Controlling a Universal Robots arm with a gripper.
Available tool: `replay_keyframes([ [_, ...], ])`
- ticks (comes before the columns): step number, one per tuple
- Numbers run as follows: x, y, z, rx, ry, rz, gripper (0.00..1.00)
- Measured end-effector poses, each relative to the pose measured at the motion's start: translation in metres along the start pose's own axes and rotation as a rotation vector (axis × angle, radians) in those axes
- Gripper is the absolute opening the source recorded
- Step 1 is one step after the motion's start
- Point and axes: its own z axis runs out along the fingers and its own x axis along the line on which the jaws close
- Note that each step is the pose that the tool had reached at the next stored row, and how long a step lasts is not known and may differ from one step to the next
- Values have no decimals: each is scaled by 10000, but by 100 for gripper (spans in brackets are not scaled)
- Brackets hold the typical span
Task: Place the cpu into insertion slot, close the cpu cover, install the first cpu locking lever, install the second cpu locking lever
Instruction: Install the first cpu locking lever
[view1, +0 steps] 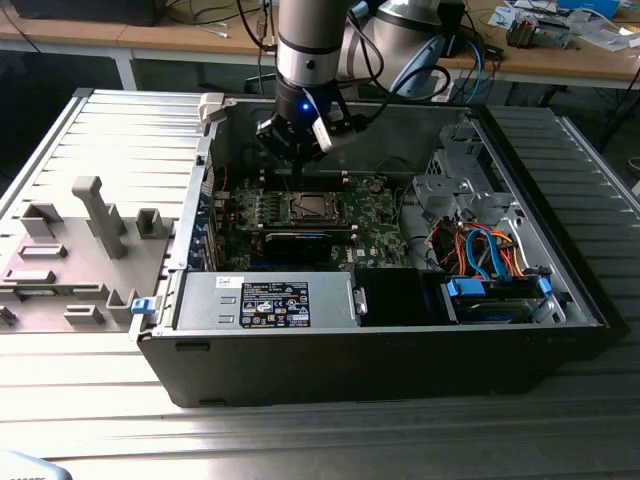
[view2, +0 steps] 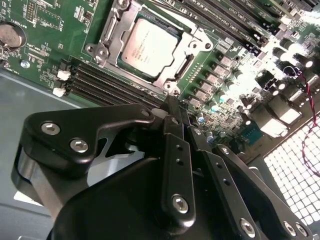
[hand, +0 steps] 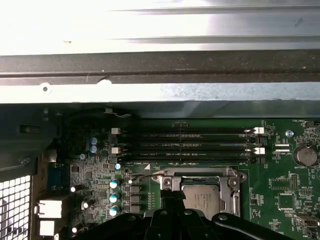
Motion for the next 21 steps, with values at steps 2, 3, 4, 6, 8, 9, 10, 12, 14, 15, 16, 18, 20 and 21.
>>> replay_keyframes([
  [2,11,0,1,-19,0,-1,11],
  [3,15,0,1,-27,0,-1,11],
  [4,18,0,1,-35,0,-1,11],
  [6,26,0,1,-53,0,-2,11],
  [8,34,0,2,-67,-1,-3,11],
  [9,40,0,2,-75,0,-3,11],
  [10,44,0,3,-81,0,-4,11],
  [12,62,0,3,-102,-1,-4,11],
  [14,69,0,4,-109,-1,-5,11],
  [15,73,0,4,-110,-1,-5,11],
  [16,76,0,4,-109,-1,-5,11],
  [18,84,0,4,-110,-1,-5,11],
  [20,90,0,5,-111,-1,-6,11],
  [21,94,0,5,-111,-1,-5,11],
])
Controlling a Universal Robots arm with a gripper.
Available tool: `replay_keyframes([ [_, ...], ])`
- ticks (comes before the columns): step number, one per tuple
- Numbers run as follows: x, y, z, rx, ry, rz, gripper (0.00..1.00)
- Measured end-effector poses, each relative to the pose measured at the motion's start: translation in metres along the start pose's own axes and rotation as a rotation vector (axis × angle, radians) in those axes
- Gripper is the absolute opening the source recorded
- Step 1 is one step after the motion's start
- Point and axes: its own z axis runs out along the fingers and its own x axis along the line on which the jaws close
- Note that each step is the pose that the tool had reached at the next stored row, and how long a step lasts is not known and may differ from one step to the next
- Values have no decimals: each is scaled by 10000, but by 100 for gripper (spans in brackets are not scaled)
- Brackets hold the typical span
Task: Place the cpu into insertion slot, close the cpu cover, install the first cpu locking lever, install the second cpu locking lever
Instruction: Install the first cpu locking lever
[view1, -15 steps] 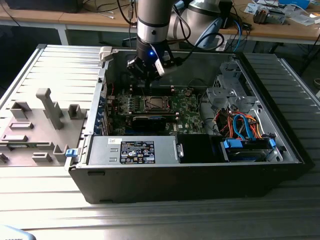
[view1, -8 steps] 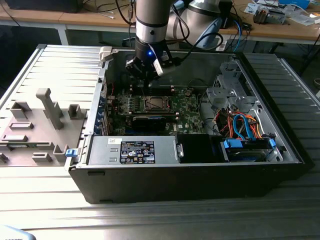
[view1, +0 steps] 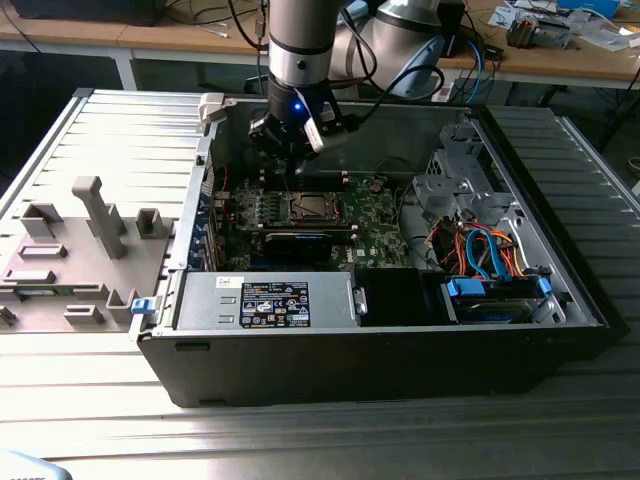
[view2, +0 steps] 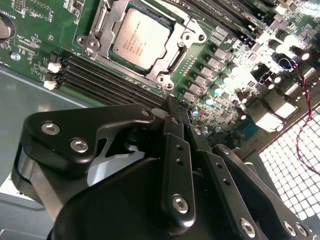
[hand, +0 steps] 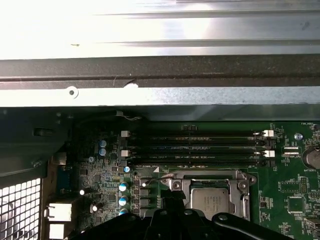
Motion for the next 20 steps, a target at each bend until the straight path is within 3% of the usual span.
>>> replay_keyframes([
  [20,90,0,6,-20,0,-1,11],
])
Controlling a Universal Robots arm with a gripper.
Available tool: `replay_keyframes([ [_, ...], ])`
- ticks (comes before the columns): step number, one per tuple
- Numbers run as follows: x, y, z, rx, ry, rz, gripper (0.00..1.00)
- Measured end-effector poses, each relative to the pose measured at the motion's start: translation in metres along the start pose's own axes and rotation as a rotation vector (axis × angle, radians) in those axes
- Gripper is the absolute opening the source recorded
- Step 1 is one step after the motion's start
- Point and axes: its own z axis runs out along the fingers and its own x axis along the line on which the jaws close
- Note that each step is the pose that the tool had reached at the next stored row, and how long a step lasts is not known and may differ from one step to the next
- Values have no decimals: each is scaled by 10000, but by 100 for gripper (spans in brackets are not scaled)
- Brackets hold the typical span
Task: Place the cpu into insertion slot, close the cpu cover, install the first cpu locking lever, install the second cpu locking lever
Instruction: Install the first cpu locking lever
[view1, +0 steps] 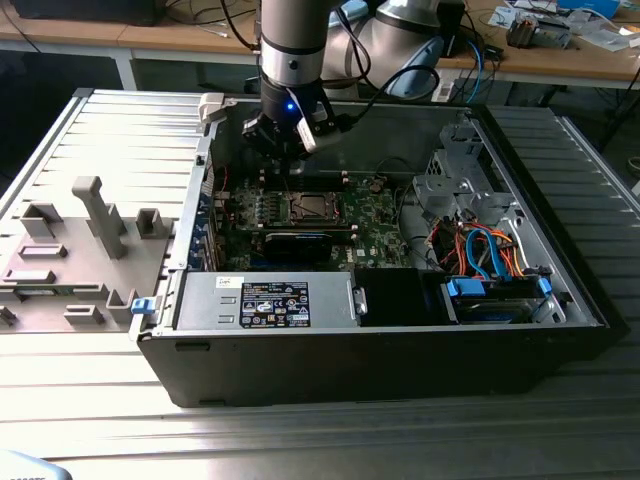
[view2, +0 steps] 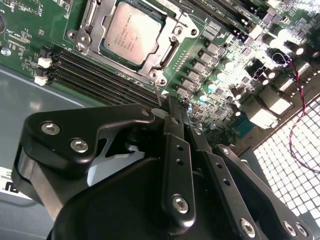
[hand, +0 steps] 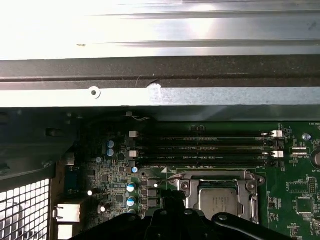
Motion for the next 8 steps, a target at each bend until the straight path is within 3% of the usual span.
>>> replay_keyframes([
  [8,41,0,2,-14,0,0,11],
])
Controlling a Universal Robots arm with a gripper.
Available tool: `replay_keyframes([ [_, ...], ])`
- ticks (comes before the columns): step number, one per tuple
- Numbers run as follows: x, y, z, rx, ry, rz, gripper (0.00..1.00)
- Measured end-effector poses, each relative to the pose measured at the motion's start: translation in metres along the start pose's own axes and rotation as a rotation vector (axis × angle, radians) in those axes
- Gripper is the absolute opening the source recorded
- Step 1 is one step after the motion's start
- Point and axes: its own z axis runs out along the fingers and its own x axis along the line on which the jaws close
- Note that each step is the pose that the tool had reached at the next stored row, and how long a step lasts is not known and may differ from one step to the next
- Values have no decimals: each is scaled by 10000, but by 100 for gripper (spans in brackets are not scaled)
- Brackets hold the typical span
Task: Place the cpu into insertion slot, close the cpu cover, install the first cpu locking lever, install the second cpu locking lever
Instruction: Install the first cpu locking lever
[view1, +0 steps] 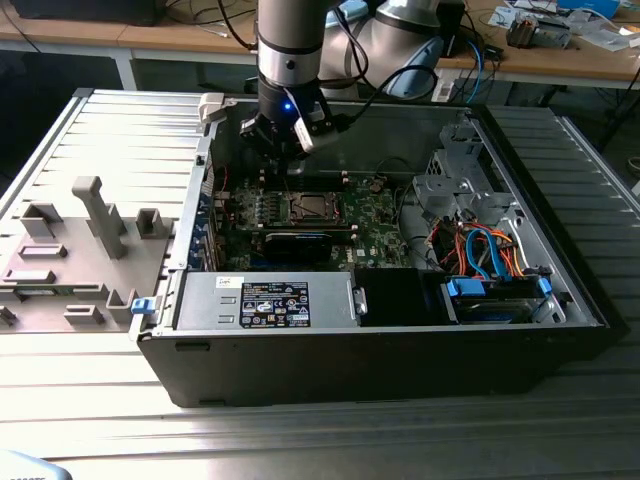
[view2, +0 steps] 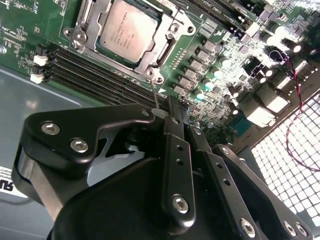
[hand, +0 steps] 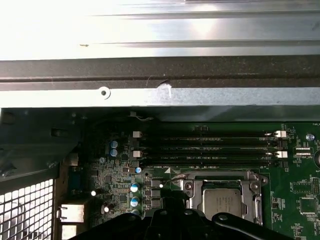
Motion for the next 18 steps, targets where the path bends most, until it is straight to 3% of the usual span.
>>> replay_keyframes([
  [11,130,1,4,-105,2,-170,11],
  [18,146,1,3,-122,35,-481,11],
])
